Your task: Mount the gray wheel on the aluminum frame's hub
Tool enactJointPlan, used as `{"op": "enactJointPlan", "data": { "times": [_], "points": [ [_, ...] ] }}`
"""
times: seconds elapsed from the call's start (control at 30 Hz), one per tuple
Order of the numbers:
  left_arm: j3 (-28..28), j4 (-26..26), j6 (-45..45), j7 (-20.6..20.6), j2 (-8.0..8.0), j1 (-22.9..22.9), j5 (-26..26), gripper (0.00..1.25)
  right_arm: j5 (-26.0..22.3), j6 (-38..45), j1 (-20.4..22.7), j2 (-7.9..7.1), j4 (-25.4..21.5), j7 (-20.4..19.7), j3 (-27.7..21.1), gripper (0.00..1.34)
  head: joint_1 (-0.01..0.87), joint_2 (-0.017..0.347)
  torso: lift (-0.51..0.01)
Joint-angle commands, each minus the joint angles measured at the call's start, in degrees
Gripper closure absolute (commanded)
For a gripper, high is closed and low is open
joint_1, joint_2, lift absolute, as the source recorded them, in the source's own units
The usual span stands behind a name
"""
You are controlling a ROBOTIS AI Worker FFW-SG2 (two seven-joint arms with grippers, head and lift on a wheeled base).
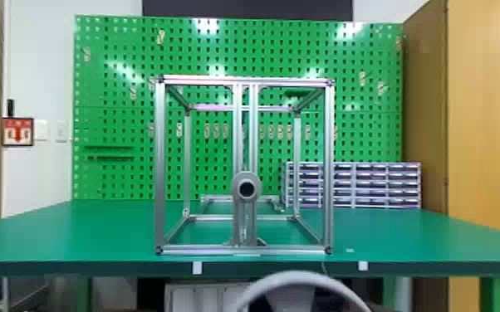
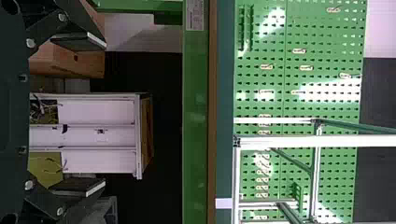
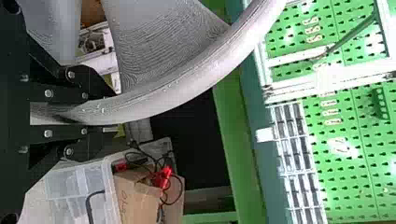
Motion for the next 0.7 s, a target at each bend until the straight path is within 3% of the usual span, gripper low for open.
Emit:
{"op": "enactJointPlan", "data": {
  "times": [0.0, 0.4, 0.67],
  "points": [
    [0.01, 0.00, 0.00, 0.00, -0.02, 0.00, 0.02, 0.24, -3.26, 5.35, -2.57, -0.40, -3.91, -3.75, 1.67, 1.15, -0.005, 0.006, -0.499],
    [-0.35, 0.00, 0.79, 0.00, 0.25, 0.09, -0.15, 0.24, -13.99, 17.04, -10.04, -1.10, -10.76, -18.34, 4.49, 1.15, -0.005, 0.006, -0.499],
    [-0.70, 0.00, 1.32, 0.18, 0.69, 0.18, -0.24, 0.24, -18.82, 20.99, -14.88, -0.05, -13.93, -27.48, 6.60, 1.15, -0.005, 0.006, -0.499]
  ]
}}
